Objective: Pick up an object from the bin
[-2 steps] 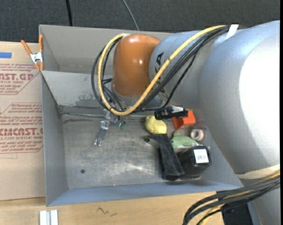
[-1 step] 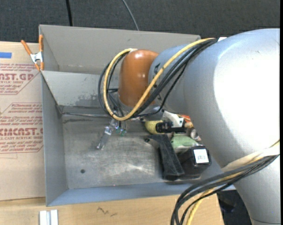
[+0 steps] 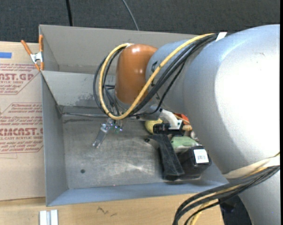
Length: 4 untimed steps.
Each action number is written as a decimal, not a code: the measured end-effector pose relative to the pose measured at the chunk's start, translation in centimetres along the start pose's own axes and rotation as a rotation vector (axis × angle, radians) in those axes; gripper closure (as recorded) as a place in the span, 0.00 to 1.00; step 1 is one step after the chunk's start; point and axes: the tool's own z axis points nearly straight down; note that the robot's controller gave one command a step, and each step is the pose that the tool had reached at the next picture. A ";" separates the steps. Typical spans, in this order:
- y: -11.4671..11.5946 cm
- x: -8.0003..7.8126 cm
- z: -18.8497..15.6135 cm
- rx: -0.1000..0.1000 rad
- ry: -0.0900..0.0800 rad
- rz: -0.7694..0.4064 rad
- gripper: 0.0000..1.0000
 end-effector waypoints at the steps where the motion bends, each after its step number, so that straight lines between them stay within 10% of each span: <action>1: -2.3 -3.0 0.2 -0.005 -0.006 -0.026 1.00; 3: -3.4 -3.7 -1.8 -0.002 0.000 -0.183 1.00; 4: -0.8 -0.3 -3.7 -0.007 -0.005 0.034 0.00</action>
Offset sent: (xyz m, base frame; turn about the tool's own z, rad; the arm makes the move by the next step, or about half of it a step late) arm 0.0000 0.0000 0.0000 0.0000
